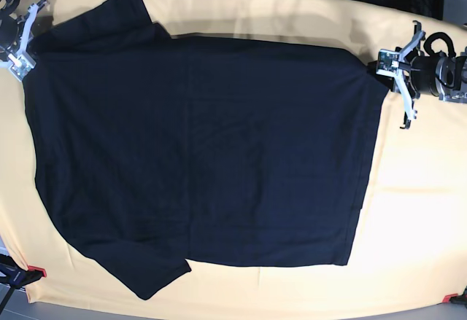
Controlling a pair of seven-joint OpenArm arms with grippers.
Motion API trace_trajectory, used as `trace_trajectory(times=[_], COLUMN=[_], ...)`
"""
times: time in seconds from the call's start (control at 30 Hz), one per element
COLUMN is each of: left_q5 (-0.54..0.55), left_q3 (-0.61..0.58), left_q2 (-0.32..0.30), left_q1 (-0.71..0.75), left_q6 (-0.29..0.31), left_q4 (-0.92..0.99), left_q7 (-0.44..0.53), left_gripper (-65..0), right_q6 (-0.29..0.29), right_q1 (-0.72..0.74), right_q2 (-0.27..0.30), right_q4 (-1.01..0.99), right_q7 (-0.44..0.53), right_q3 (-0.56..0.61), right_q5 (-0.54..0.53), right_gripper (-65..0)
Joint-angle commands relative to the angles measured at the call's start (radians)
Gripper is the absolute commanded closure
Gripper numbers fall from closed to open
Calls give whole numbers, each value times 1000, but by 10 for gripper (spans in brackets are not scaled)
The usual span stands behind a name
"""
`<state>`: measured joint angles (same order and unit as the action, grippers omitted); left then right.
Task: Fold the T-shirt properly
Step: 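Drag the shirt with both grippers toward the robot to flatten it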
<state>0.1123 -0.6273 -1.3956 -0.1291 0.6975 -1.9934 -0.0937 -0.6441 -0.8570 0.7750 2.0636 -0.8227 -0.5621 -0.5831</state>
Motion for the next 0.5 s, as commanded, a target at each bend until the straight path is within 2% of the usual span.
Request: trace_trajectory(times=[0.0, 0.17, 0.47], left_q5=[6, 87, 338], left_q3=[13, 13, 13], left_q2=[-39, -88, -137], left_q1=[-2, 37, 51], left_q6=[1, 1, 1], left_q4=[-23, -98, -246], left_q7=[-11, -124, -452], left_gripper=[0, 0, 0], right_q6=[4, 9, 20], right_q1=[-16, -84, -180], right_q2=[18, 18, 18], right_q4=[23, 97, 169], right_q7=[6, -2, -14], right_q3=[-21, -29, -29], right_q5=[3, 3, 42], right_gripper=[0, 0, 0])
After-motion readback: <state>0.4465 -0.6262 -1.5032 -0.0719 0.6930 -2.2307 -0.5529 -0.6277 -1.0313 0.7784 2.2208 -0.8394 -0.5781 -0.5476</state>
